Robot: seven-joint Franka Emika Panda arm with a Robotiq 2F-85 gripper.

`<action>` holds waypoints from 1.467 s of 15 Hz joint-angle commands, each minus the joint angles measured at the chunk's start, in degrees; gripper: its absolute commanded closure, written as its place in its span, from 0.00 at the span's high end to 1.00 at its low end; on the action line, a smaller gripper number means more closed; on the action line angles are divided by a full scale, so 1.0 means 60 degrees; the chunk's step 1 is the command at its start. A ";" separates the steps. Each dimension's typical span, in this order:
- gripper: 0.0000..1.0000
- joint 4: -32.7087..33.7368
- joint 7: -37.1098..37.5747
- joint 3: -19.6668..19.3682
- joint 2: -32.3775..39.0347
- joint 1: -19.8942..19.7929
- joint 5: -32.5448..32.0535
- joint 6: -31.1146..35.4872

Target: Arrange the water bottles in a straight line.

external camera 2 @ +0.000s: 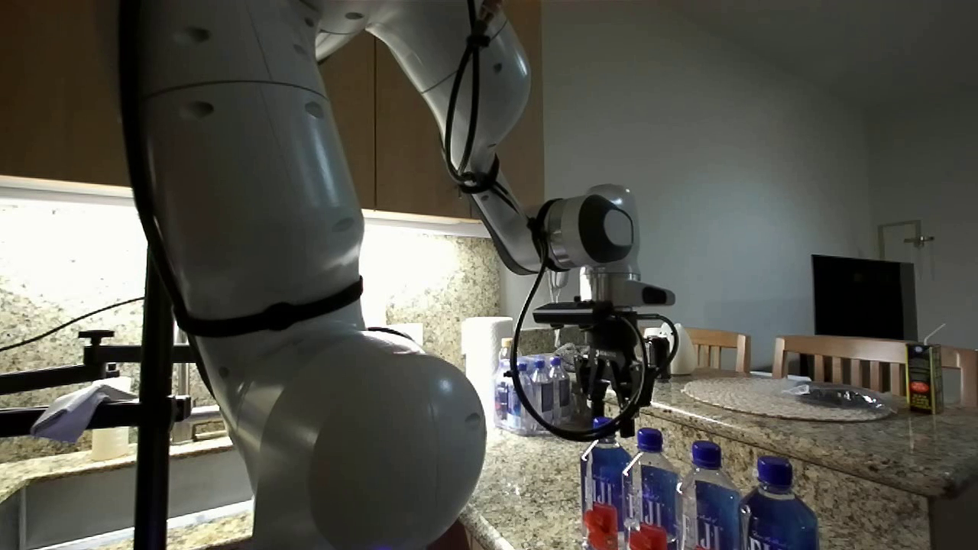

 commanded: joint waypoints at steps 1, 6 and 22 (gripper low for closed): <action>0.76 -0.0101 0.0229 0.0078 -0.0292 -0.0043 -0.0202 -0.0036; 1.00 -0.0043 0.0143 0.0089 -0.0321 -0.0002 -0.0125 -0.0089; 1.00 0.0428 -0.0564 0.0070 -0.0873 0.0277 -0.0069 -0.0617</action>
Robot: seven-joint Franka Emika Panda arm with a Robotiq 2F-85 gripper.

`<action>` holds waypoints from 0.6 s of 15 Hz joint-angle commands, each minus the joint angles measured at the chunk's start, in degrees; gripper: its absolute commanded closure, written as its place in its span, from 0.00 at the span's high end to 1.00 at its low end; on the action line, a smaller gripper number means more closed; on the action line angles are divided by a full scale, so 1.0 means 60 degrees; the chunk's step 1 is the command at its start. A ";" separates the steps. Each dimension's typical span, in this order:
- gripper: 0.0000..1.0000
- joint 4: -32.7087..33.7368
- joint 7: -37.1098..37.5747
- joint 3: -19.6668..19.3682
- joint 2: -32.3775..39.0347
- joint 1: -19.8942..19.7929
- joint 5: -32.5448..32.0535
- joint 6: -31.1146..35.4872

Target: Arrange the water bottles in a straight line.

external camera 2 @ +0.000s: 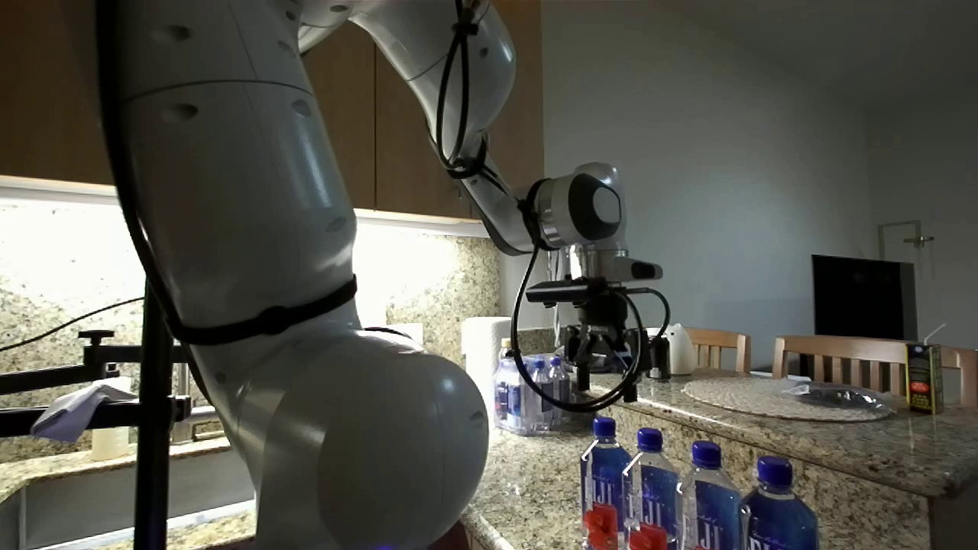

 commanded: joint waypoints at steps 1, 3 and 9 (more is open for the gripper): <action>1.00 0.0050 -0.0404 -0.0015 -0.0500 0.0034 -0.0063 -0.0375; 1.00 0.0164 -0.0464 0.0007 -0.0643 0.0035 -0.0100 -0.0496; 1.00 0.0564 -0.0306 0.0058 -0.0905 -0.0071 -0.0174 -0.0776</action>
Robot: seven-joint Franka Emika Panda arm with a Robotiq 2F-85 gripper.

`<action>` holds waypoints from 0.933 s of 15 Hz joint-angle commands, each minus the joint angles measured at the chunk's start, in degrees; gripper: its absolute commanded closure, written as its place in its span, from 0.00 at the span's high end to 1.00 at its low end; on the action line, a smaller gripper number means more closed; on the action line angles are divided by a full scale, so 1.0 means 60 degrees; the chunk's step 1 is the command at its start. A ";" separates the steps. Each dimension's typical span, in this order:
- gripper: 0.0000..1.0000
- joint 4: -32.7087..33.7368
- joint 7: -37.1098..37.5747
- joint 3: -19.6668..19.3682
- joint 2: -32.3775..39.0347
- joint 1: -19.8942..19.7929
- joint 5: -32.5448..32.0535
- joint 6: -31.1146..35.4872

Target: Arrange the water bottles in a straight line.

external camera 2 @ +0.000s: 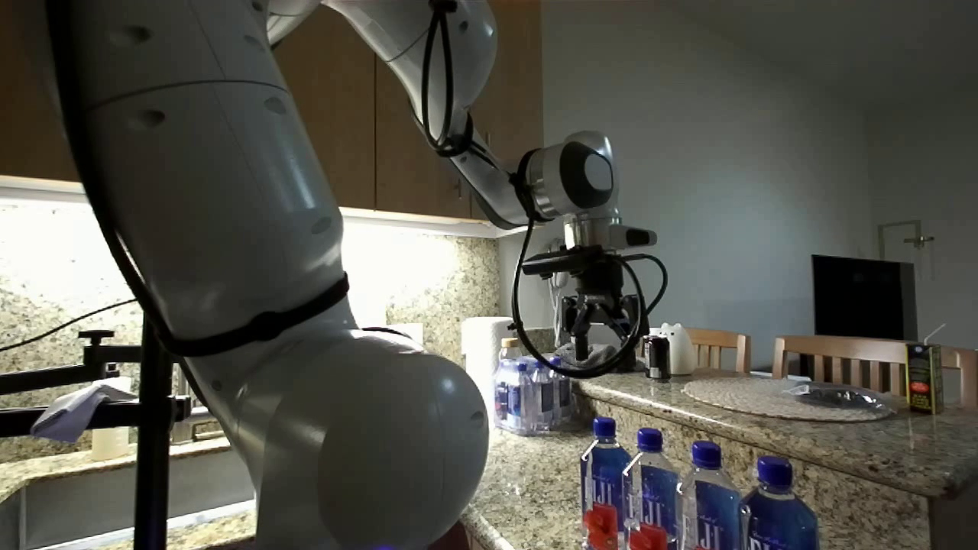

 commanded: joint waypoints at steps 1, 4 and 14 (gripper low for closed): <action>1.00 0.0206 -0.0126 0.0002 -0.0224 -0.0089 -0.0157 -0.0303; 1.00 0.0442 -0.0091 -0.0048 -0.0138 -0.0172 -0.0171 -0.0315; 1.00 0.0461 -0.0011 -0.0054 0.0085 -0.0158 0.0007 -0.0121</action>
